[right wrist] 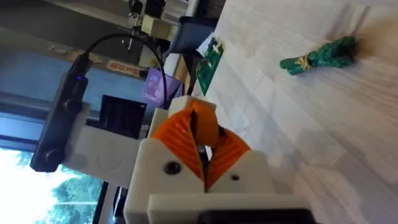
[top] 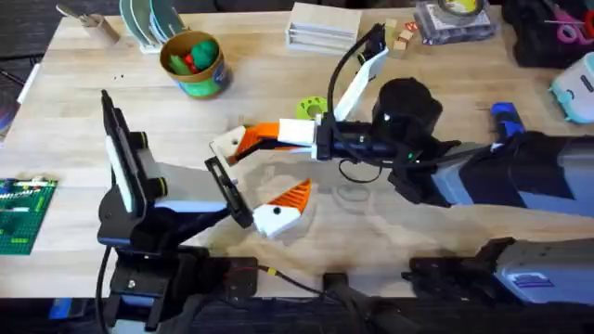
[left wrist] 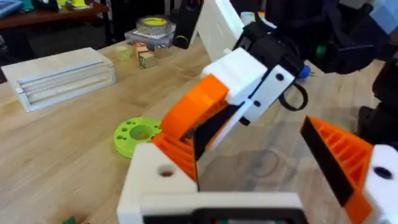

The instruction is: Pick up the gripper from the table and insert it into the empty holder that is missing its gripper. Then pick up a screw, insert it into the mounting hole, and use the screwdriver to tighten it. Finally, clean up the table by picking up the vegetable and placing it into the bucket.

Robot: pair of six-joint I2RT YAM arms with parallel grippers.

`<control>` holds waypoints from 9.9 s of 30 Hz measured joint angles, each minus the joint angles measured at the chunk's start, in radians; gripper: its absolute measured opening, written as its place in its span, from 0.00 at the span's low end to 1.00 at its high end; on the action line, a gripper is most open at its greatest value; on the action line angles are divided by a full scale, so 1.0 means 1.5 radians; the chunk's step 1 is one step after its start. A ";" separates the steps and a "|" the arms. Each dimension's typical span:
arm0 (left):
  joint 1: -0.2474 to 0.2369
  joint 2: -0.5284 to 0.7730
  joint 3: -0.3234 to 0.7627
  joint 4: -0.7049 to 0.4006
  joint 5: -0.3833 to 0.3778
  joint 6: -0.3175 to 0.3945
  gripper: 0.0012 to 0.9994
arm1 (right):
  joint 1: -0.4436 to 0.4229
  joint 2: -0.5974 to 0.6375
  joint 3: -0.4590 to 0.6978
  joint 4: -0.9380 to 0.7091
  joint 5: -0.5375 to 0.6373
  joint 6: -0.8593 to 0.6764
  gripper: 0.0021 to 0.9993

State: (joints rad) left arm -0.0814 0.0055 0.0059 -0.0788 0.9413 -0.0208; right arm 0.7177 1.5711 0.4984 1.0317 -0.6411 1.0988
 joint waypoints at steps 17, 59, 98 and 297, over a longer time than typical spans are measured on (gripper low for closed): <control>-0.005 0.000 0.000 -0.002 0.022 0.009 0.99 | -0.044 0.011 0.002 -0.014 -0.087 -0.005 0.42; -0.011 0.000 0.000 -0.004 0.045 0.014 0.99 | -0.271 -0.041 0.301 -0.540 0.012 -0.337 0.92; -0.011 0.000 0.000 -0.005 0.046 0.014 0.99 | -0.196 -0.126 0.399 -0.973 0.355 -0.699 0.92; -0.011 0.000 0.000 -0.005 0.046 0.014 0.99 | 0.227 0.068 0.809 -1.302 0.431 -0.873 0.00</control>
State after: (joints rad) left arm -0.0986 0.0055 0.0059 -0.0864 1.0103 0.0002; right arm 1.0584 1.6727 1.7123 -0.9211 0.0055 -0.2102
